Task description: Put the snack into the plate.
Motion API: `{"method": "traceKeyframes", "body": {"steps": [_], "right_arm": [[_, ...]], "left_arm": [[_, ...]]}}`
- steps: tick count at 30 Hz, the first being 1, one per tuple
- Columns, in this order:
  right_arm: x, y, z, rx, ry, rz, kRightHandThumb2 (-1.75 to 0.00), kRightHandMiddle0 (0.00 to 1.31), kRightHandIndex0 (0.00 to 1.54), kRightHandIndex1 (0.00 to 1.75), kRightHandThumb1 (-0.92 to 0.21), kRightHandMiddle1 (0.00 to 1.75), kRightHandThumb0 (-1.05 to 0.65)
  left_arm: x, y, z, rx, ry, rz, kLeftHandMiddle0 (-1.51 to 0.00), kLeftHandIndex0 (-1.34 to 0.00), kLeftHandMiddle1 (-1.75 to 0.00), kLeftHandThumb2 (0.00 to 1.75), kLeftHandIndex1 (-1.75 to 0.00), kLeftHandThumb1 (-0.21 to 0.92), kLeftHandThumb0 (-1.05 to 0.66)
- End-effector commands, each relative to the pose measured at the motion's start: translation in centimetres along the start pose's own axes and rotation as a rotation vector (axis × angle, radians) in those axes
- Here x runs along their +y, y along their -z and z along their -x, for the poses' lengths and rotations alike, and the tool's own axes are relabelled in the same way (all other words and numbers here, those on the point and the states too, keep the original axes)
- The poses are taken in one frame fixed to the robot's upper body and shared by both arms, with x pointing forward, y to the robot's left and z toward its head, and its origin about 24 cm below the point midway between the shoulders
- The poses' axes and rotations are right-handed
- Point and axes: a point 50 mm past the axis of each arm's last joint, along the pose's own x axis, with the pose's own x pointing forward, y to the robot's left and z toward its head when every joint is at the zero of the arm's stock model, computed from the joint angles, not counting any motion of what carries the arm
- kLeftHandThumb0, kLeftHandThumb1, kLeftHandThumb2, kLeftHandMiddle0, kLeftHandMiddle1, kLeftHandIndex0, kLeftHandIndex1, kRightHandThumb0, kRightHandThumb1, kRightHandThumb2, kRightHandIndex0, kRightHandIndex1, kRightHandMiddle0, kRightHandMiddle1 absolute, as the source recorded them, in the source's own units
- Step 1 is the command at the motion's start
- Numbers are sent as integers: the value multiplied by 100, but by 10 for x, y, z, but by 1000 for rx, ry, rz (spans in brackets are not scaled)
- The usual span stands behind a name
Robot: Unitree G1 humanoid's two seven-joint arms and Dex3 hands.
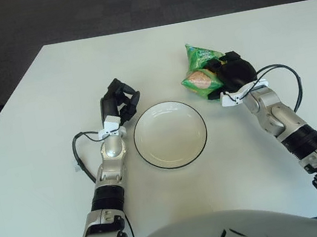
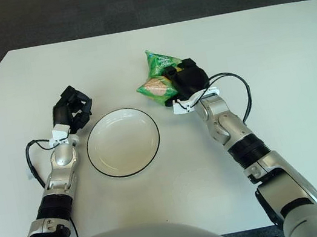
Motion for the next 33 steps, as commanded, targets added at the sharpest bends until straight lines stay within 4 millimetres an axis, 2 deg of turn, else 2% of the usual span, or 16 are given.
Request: {"method": "traceKeyframes", "body": {"steps": [1,3,5,8,13,14,17,20,30,33], "right_arm": [[30,14,18,38,-97,-47,-98,46,48,149,-51,169,-2],[30,18,19,17,-45,-127,-103,43,55,147,-47,172,-1],[30,22,20,-4,7,-172,-114,40,61,153,-41,173,0],[31,27,20,-39,79,-167,-124,38,61,164,-36,174,0],[32,29,19,-91,191,-124,-129,38,60,170,-34,175,0],[31,29,19,-93,214,-129,-129,38,60,170,-34,175,0],[24,27,18,-94,296,-204,-119,47,53,173,-41,175,29],[18,25,16,-100,351,-264,-114,50,51,174,-45,175,38],[-5,15,16,-208,483,-266,-109,50,47,175,-49,175,42],[-17,7,19,-257,502,-284,-109,50,47,175,-49,175,42]], "left_arm": [[1,9,9,37,-2,-12,-96,-75,-175,28,-175,92,-29],[1,9,9,37,-2,-12,-96,-75,-175,28,-175,92,-29],[1,9,9,36,-2,-11,-96,-75,-175,28,-175,92,-29],[1,9,9,35,-2,-11,-96,-75,-175,28,-175,92,-28],[1,9,9,35,-3,-10,-96,-75,-175,28,-175,92,-28],[1,9,9,35,-4,-10,-96,-75,-175,28,-175,92,-28],[1,9,9,35,-4,-10,-96,-75,-175,28,-175,92,-28],[2,9,8,36,-4,-10,-96,-74,-175,28,-175,92,-28],[3,9,8,37,-6,-11,-96,-74,-175,28,-175,92,-28],[4,9,7,38,-8,-11,-96,-74,-175,28,-175,92,-28]]}}
